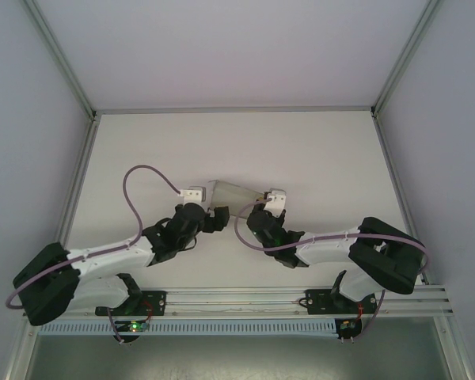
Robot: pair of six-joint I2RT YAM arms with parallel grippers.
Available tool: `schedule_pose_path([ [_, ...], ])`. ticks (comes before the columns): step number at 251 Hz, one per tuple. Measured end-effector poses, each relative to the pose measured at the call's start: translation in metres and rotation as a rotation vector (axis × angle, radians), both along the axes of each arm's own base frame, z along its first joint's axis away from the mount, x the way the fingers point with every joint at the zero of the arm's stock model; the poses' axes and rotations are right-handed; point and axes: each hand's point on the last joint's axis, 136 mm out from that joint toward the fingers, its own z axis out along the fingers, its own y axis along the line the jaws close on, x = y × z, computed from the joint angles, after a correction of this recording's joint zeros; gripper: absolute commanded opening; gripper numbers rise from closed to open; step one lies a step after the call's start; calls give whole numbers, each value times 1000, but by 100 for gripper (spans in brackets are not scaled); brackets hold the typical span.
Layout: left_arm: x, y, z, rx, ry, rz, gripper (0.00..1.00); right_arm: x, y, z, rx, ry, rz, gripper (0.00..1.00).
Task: Assemble paper box
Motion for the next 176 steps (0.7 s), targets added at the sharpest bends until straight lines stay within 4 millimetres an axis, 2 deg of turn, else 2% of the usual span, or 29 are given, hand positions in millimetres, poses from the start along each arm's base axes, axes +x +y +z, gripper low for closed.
schedule_pose_path([
  [32, -13, 12, 18, -13, 0, -2, 100, -1, 2, 1, -27, 5, -2, 2],
  [65, -21, 25, 55, -78, -19, 40, 100, 1, 7, 1, -63, 5, 7, 2],
  [97, -20, 40, 96, -122, -40, 113, 100, 3, 15, -1, -111, 3, 31, 1],
  [119, -10, 50, 111, -120, -33, 169, 100, 4, 19, -2, -143, -4, 49, 1],
  [144, 10, 63, 106, -109, 13, 231, 100, 5, 22, -2, -178, -17, 71, 1],
  [176, 39, 79, 65, -106, 156, 281, 100, 6, 28, -3, -211, -31, 108, 1],
])
